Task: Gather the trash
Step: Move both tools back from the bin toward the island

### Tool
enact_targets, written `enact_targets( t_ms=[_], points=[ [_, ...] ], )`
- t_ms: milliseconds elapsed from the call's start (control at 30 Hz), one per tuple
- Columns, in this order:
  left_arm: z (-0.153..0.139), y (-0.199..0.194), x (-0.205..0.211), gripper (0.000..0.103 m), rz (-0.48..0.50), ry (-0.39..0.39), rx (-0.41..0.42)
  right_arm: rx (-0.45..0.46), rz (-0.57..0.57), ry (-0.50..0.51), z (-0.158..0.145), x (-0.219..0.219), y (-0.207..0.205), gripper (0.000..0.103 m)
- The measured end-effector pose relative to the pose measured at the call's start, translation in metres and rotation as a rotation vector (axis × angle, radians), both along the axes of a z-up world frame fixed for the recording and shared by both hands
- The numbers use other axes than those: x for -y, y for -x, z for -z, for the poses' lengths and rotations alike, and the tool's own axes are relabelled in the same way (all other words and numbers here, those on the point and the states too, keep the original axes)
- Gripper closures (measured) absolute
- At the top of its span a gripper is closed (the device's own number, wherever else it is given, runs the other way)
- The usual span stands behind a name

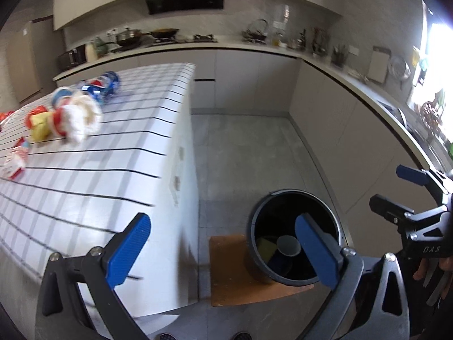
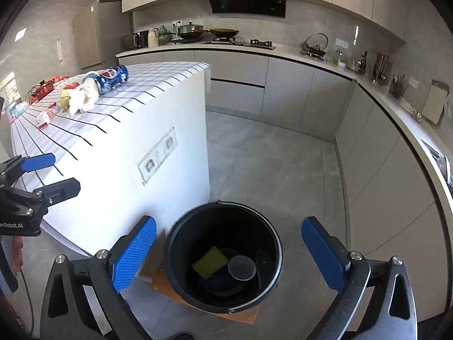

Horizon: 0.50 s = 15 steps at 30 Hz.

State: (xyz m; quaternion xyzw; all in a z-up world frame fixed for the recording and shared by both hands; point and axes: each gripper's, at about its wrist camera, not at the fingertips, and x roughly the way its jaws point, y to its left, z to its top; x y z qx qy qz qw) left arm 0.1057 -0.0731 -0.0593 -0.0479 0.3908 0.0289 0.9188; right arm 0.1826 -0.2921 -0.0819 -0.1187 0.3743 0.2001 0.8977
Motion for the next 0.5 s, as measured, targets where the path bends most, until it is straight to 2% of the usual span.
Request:
enact_targets(
  t_ms=[500],
  points=[
    [-0.026,0.044,-0.09,0.001,-0.165,-0.002,0.083,0.05,-0.107,-0.01,-0.038,-0.093,0.024,0.0]
  ],
)
